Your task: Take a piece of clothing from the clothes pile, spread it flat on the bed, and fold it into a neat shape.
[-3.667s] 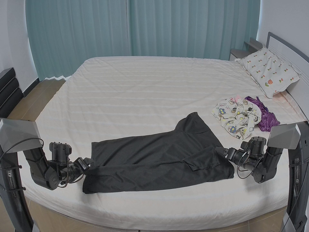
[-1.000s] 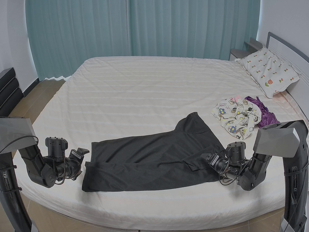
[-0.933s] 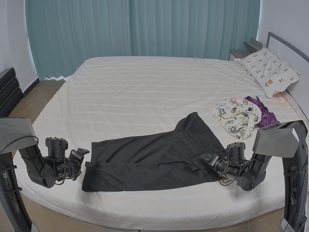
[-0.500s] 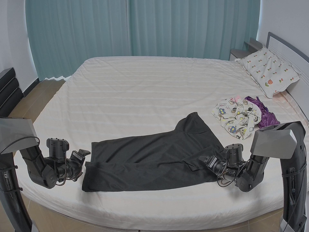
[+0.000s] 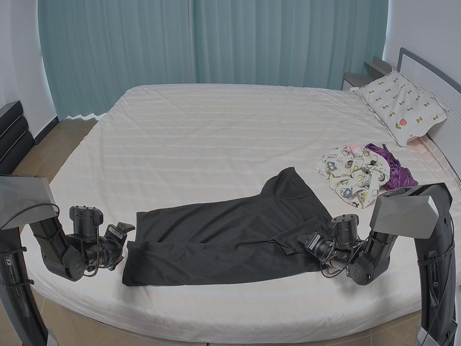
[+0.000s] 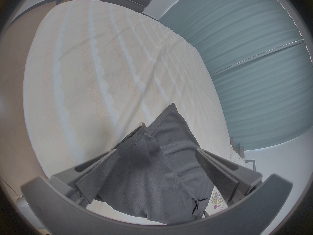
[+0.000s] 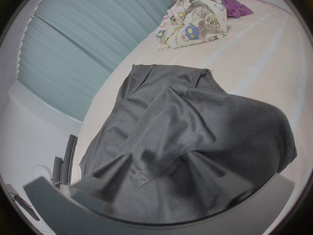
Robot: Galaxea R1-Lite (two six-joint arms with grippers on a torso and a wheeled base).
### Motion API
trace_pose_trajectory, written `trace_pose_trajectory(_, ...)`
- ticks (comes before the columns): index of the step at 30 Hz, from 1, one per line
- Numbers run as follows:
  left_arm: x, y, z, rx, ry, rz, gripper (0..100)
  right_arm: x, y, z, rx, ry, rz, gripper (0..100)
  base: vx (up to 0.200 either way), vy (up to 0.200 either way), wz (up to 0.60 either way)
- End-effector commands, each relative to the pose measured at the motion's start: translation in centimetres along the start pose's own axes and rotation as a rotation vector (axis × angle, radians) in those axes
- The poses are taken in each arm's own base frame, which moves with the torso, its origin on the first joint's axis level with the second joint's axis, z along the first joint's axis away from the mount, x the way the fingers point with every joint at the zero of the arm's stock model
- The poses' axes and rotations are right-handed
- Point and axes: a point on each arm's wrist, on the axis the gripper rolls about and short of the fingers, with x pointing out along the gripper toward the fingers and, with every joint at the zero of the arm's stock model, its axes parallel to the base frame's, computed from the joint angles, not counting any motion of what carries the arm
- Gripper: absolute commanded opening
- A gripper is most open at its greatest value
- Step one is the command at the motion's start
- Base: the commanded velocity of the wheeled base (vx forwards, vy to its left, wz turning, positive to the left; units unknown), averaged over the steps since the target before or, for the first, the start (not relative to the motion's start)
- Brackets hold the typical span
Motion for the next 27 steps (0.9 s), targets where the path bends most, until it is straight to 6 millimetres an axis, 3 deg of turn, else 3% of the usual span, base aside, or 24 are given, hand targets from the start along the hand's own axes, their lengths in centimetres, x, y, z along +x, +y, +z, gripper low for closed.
trace_pose_trajectory(1, 0.0, 0.1, 0.0, 0.000, 0.002, 0.002, 100, -0.1, 0.0, -0.1, 0.001, 0.003, -0.001, 0, 0.000, 0.000, 0.00)
trace_pose_trajectory(13, 0.0, 0.1, 0.0, 0.001, 0.001, 0.004, 100, -1.5, 0.7, 0.5, 0.004, -0.040, -0.009, 0, 0.000, 0.000, 0.00)
trace_pose_trajectory(20, 0.0, 0.1, 0.0, 0.001, 0.001, 0.004, 100, -4.1, 1.8, 0.9, -0.002, -0.021, 0.030, 0, 0.000, 0.000, 0.00)
trace_pose_trajectory(27, 0.0, 0.1, -0.1, 0.001, 0.002, 0.005, 100, -6.3, 1.5, 0.4, -0.029, 0.021, 0.019, 0, 0.000, 0.000, 0.00)
